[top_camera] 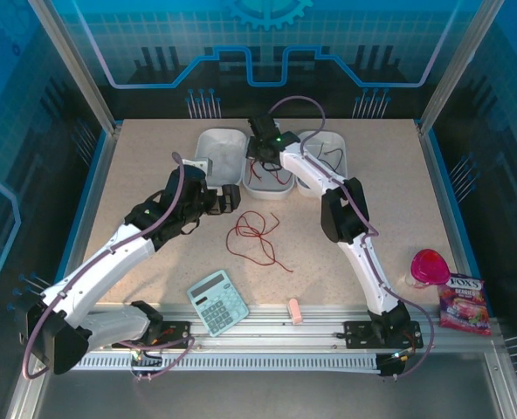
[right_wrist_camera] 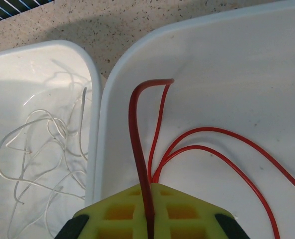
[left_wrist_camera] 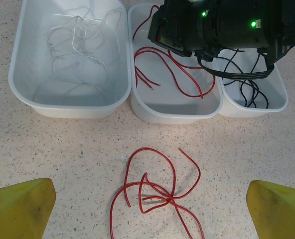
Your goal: Untangle the cables
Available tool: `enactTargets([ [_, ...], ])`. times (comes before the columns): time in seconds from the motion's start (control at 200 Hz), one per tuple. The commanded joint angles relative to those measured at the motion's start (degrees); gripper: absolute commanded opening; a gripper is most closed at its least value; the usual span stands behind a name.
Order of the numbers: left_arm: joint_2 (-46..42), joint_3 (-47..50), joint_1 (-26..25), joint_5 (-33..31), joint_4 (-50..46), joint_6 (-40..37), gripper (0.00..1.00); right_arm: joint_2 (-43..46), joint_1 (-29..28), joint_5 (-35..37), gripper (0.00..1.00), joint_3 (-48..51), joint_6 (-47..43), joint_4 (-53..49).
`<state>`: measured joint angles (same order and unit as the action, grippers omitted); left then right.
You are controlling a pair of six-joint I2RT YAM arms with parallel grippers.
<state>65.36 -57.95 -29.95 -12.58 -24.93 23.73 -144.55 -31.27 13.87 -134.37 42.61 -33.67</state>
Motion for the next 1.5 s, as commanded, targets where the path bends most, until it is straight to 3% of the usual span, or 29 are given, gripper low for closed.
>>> enactTargets([
  [0.0,0.18,0.74,-0.14,0.98,1.00,0.62,0.99,-1.30,0.56,0.06,0.00,2.12,-0.71,1.69],
  [0.405,0.91,0.96,-0.16,1.81,1.54,1.32,0.99,1.47,1.43,1.25,0.00,5.87,-4.91,-1.07],
  [0.795,1.71,1.13,-0.09,2.43,2.29,2.51,0.99,8.69,1.67,2.92,0.35,9.18,-10.83,-3.60],
  [1.181,1.09,1.32,-0.10,2.25,1.61,3.42,0.99,19.35,0.66,3.44,0.50,15.38,-12.94,-6.98],
  [1.496,-0.20,4.13,0.09,-2.33,0.50,8.49,0.99,36.58,-5.45,3.39,0.52,34.94,-13.58,-9.46],
])
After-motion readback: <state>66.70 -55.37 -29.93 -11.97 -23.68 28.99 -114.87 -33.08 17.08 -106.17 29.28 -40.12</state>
